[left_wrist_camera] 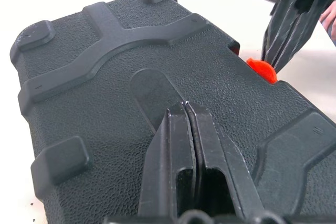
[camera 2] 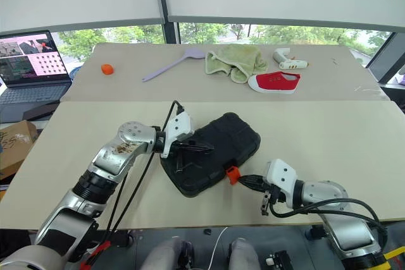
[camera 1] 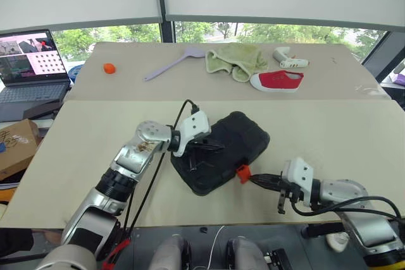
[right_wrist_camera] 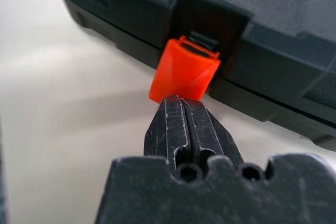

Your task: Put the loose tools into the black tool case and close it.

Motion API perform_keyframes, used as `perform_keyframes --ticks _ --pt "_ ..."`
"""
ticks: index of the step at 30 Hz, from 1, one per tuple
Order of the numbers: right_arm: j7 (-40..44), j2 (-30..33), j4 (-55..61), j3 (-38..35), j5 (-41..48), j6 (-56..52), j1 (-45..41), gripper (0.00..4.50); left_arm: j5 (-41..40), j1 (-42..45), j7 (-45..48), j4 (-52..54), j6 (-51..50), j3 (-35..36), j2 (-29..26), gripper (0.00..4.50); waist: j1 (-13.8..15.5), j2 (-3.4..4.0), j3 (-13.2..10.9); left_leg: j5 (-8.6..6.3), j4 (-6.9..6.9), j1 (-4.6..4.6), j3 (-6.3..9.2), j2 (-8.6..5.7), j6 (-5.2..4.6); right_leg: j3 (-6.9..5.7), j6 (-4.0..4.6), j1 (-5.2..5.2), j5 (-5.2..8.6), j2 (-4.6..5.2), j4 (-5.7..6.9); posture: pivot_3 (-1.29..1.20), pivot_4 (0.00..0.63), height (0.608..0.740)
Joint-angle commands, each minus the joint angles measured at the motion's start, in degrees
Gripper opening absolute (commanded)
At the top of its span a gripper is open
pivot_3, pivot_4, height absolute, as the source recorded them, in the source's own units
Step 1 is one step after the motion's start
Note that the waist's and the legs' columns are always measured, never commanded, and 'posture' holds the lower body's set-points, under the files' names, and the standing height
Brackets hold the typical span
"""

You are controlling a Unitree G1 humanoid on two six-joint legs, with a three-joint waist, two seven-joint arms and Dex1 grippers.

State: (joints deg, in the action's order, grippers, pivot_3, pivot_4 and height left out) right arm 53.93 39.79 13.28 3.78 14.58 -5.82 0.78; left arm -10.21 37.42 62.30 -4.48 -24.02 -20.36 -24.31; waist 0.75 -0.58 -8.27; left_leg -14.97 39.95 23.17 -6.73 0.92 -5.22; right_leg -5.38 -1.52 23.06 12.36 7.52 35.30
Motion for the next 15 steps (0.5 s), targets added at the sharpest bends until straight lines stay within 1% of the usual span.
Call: perform_keyframes --ticks 1,8,15 --pt "-0.4 -0.9 -1.0 -0.2 -0.8 2.6 -1.5 0.00 2.6 -2.9 -0.1 -3.4 -3.4 -2.8 -1.3 0.08 0.0 0.02 0.0 0.03 0.00 0.00 0.00 0.00 0.05 0.00 0.00 0.00 0.00 0.00 0.00 0.00 0.150 0.740" --pt "-0.5 -3.3 -4.4 1.2 -2.4 3.8 -3.0 0.00 2.8 -2.7 -0.5 -4.0 -3.3 -2.8 -1.2 0.08 0.0 -0.01 0.1 0.06 -0.01 -0.01 0.00 0.00 0.10 0.00 0.00 0.00 0.00 0.00 0.00 0.00 0.150 0.740" --pt "-1.4 -4.5 -4.6 1.5 -2.5 3.7 -3.1 0.00 2.9 -2.5 -0.6 -4.5 -3.1 -2.9 -1.0 0.08 0.0 -0.01 0.1 0.06 -0.02 -0.01 0.00 0.00 0.10 0.01 0.00 0.01 0.00 0.01 0.00 0.00 0.150 0.740"
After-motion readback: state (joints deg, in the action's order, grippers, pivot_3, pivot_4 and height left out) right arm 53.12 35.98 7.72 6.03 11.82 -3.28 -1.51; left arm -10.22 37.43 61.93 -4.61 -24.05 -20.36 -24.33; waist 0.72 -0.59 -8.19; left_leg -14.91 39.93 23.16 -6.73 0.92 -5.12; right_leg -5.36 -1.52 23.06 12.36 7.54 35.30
